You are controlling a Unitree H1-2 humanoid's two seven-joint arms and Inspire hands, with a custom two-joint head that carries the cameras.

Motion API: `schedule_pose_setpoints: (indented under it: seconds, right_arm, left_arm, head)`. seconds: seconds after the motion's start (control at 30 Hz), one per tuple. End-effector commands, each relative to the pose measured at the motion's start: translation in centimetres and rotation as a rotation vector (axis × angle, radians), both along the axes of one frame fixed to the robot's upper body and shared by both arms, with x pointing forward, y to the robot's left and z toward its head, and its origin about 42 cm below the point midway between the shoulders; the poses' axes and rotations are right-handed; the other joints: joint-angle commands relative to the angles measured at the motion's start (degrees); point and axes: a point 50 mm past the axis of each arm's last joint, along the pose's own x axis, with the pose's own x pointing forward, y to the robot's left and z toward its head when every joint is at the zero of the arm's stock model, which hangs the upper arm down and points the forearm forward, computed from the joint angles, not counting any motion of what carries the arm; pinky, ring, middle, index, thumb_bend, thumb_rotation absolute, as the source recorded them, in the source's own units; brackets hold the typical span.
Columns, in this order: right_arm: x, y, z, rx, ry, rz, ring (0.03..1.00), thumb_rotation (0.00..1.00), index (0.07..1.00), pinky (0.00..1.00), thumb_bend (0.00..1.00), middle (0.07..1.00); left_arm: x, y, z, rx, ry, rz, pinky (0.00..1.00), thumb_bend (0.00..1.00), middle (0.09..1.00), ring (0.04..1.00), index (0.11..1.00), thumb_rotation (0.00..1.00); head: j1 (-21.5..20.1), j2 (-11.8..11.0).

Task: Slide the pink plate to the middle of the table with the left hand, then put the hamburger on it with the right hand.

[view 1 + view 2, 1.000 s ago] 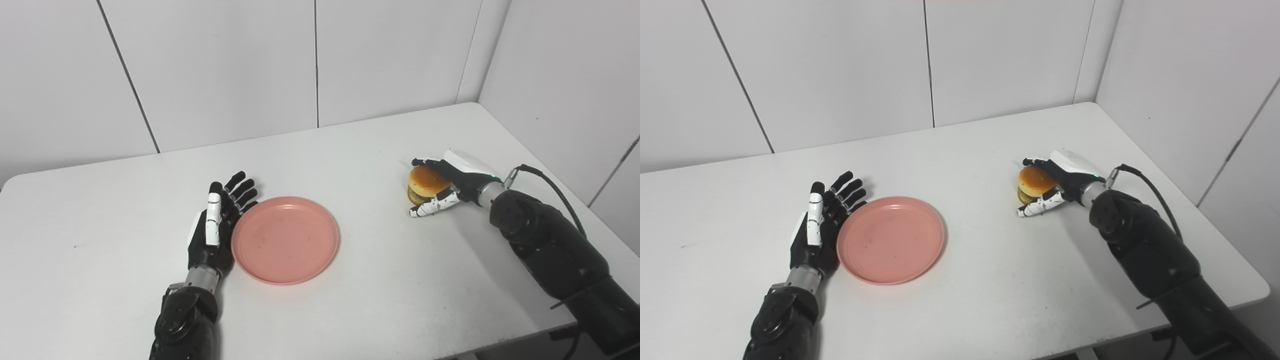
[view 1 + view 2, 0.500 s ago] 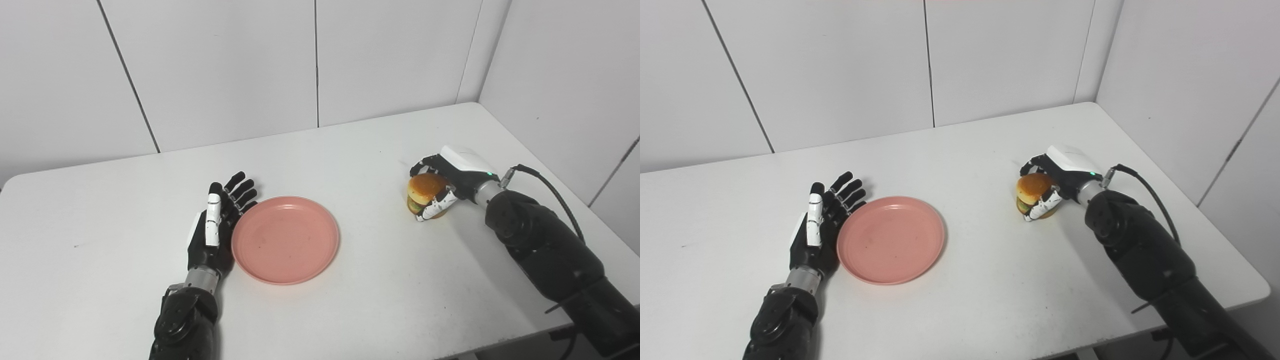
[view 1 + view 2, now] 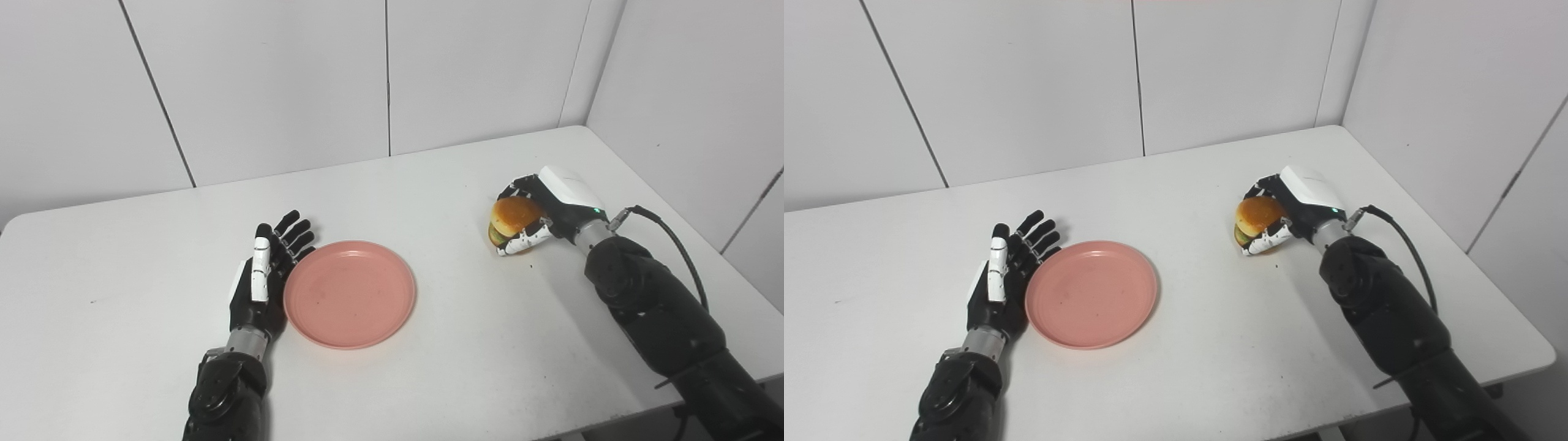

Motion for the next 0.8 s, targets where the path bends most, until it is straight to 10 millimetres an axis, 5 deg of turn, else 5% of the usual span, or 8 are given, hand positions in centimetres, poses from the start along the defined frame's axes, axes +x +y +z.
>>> schedule_pose_setpoints:
  seconds: [0.0, 0.53, 0.77]
  right_arm:
    - [0.2, 0.7, 2.9, 0.016, -0.146, 0.049, 0.245, 0.0, 0.484, 0.17, 0.52, 0.471]
    - [-0.2, 8.1, 5.6, 0.085, -0.238, 0.291, 0.193, 0.0, 0.483, 0.13, 0.52, 0.47]
    - [-0.5, 13.3, 7.4, 0.1, -0.242, 0.396, 0.197, 0.0, 0.482, 0.13, 0.52, 0.47]
  left_arm:
    - [-0.7, 0.1, -1.2, 0.006, 0.064, -0.001, 0.84, 0.64, 0.855, 0.868, 0.833, 0.99]
    - [-1.0, 0.0, -1.2, 0.003, 0.053, -0.008, 0.85, 0.63, 0.861, 0.869, 0.841, 1.0]
    - [-1.3, -0.1, -1.1, 0.003, 0.061, -0.003, 0.86, 0.63, 0.857, 0.876, 0.835, 1.0]
  head:
    - [0.01, -0.05]
    - [1.68, 0.11]
    - [2.79, 0.61]
